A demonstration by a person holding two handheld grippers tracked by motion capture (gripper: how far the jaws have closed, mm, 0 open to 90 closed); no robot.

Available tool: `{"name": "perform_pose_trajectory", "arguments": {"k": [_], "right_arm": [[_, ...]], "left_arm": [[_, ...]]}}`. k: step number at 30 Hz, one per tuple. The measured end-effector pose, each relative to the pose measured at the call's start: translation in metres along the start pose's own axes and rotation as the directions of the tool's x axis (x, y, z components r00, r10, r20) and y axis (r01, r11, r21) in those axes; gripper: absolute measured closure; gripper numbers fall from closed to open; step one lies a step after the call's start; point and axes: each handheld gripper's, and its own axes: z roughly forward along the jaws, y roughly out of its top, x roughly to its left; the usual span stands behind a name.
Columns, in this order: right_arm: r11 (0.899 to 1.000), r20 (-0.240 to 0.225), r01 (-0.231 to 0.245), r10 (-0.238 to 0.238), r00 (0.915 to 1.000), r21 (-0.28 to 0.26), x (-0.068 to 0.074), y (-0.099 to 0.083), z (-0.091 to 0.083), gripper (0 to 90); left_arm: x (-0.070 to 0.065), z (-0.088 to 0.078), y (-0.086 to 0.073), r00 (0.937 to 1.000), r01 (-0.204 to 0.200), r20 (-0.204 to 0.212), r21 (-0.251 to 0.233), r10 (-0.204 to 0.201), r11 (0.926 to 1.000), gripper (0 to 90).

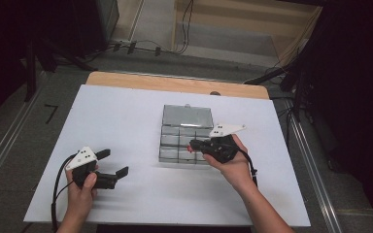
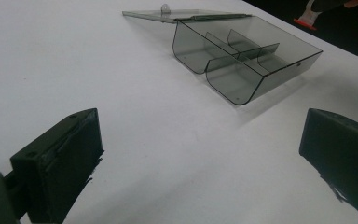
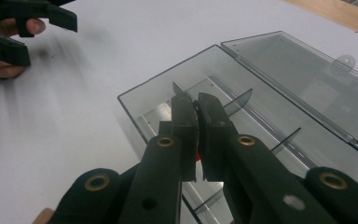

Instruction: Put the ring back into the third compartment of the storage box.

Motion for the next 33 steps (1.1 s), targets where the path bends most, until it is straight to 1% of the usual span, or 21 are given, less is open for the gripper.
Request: {"name": "perform_pose_trajectory", "arguments": {"k": [11, 18, 23, 33], "right_arm": [[1.000, 0.028, -0.021, 0.020, 0.9994, 0.008, -0.012, 0.001, 0.001, 84.5], [1.000, 0.045, -0.024, 0.023, 0.9987, 0.011, -0.019, 0.003, 0.002, 84.5], [0.999, 0.056, -0.041, 0.040, 0.9976, 0.014, -0.025, 0.003, 0.003, 84.5], [0.998, 0.081, -0.060, 0.058, 0.9951, 0.025, -0.036, 0.001, 0.006, 84.5]], "left_arm": [[0.000, 0.000, 0.000, 1.0000, -0.001, 0.000, 0.004, 0.001, 1.0000, 0.0], [-0.001, 0.000, 0.000, 1.0000, 0.000, 0.000, 0.003, 0.000, 1.0000, 0.0], [-0.001, 0.000, 0.000, 1.0000, -0.001, 0.000, 0.003, 0.001, 1.0000, 0.0], [-0.001, 0.000, 0.000, 1.0000, -0.003, -0.001, 0.004, 0.003, 1.0000, 0.0]]}}
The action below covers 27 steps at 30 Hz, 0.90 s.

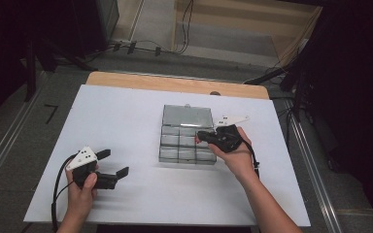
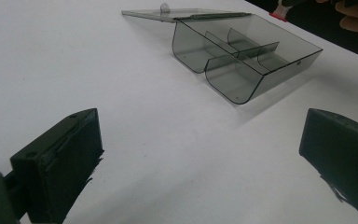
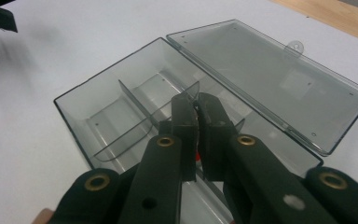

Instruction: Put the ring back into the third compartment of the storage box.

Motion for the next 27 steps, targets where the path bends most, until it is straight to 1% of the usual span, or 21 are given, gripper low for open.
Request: {"name": "perform_pose_trajectory", "arguments": {"k": [14, 27], "right_arm": [[0.999, 0.041, -0.022, 0.021, 0.9990, 0.026, -0.017, -0.004, 0.008, 84.5], [0.997, 0.076, -0.045, 0.040, 0.9963, 0.058, -0.026, -0.009, 0.021, 84.5]], "left_arm": [[0.000, 0.000, 0.000, 1.0000, 0.001, 0.001, -0.001, -0.001, 1.0000, 0.0], [0.000, 0.000, 0.000, 1.0000, 0.001, 0.001, -0.001, -0.001, 1.0000, 0.0]]}}
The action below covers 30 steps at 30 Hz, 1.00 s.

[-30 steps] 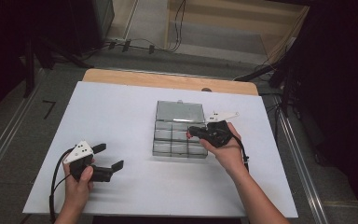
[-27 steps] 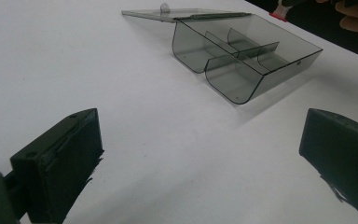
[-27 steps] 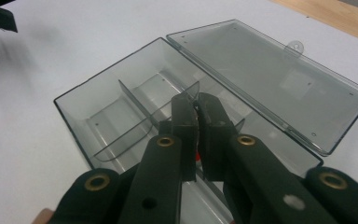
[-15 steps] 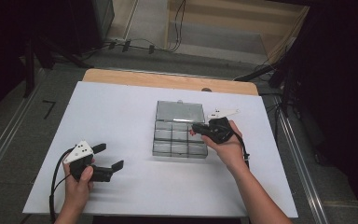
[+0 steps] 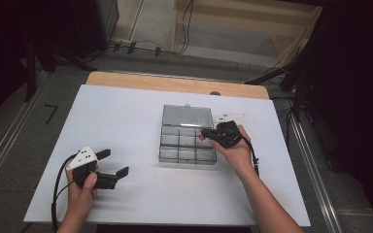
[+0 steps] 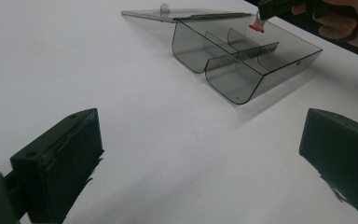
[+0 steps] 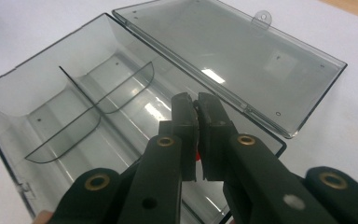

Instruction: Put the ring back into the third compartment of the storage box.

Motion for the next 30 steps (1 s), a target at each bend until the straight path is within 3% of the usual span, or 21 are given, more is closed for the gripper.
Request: {"name": "perform_pose_trajectory", "arguments": {"k": [18, 23, 26, 30], "right_arm": [[0.999, 0.040, 0.006, -0.007, 0.9992, 0.037, 0.001, -0.007, 0.011, 82.7], [0.999, 0.009, -0.032, 0.032, 0.9995, -0.020, -0.003, -0.004, 0.002, 60.5], [0.996, -0.038, -0.069, 0.067, 0.9970, -0.057, -0.006, -0.003, -0.005, 42.3], [0.993, -0.043, -0.081, 0.077, 0.9961, -0.087, -0.011, -0.002, -0.013, 17.0]], "left_arm": [[0.000, 0.000, 0.000, 1.0000, 0.000, 0.000, -0.001, 0.000, 1.0000, 0.0], [0.000, -0.002, 0.001, 0.9999, 0.000, -0.014, -0.007, -0.001, 1.0000, 0.0], [0.001, -0.004, 0.002, 0.9997, 0.009, -0.021, -0.018, -0.009, 0.9998, 0.0], [0.000, -0.004, 0.006, 0.9996, -0.001, -0.029, -0.023, 0.001, 0.9997, 0.0]]}}
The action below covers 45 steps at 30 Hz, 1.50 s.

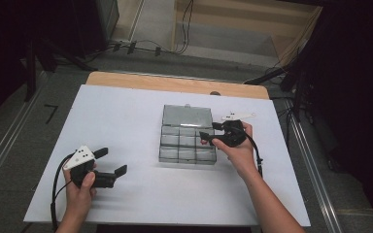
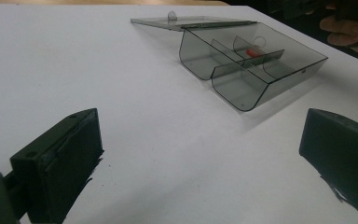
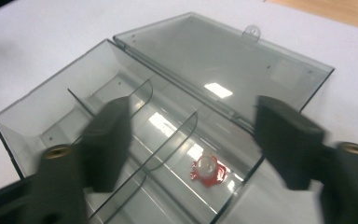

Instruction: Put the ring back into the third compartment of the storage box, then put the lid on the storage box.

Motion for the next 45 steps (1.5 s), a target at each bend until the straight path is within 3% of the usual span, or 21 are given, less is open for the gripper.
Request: {"name": "perform_pose_trajectory", "arguments": {"k": [3, 6, 12, 19, 24, 33, 45], "right_arm": [[0.999, -0.037, -0.035, 0.034, 0.9987, -0.029, -0.005, 0.001, -0.007, 7.6], [0.998, -0.054, -0.037, 0.034, 0.9980, -0.045, -0.011, 0.001, -0.012, 0.0], [0.995, -0.066, -0.060, 0.054, 0.9963, -0.083, -0.019, 0.000, -0.020, 0.0], [0.994, -0.060, -0.062, 0.057, 0.9966, -0.085, -0.024, -0.001, -0.023, 0.0], [0.994, -0.047, -0.067, 0.063, 0.9969, -0.088, -0.027, -0.002, -0.024, 0.0], [0.993, -0.060, -0.075, 0.070, 0.9957, -0.092, -0.031, -0.001, -0.026, 0.0], [0.991, -0.059, -0.094, 0.089, 0.9942, -0.090, -0.036, -0.002, -0.015, 0.0]], "left_arm": [[-0.002, 0.000, 0.007, 0.9999, -0.011, -0.011, -0.012, 0.011, 0.9999, 0.0], [-0.004, 0.001, 0.015, 1.0000, -0.005, -0.006, -0.027, 0.005, 0.9996, 0.0], [-0.007, 0.008, 0.028, 0.9998, -0.019, 0.000, -0.026, 0.019, 0.9995, 0.0], [-0.007, 0.021, 0.046, 0.9986, -0.043, 0.029, -0.024, 0.043, 0.9988, 0.0], [-0.004, 0.036, 0.060, 0.9967, -0.038, 0.072, -0.008, 0.039, 0.9992, 0.0], [-0.003, 0.060, 0.083, 0.9937, -0.055, 0.098, -0.006, 0.055, 0.9985, 0.0], [0.003, 0.101, 0.100, 0.9888, -0.066, 0.137, 0.040, 0.060, 0.9970, 0.0]]}}
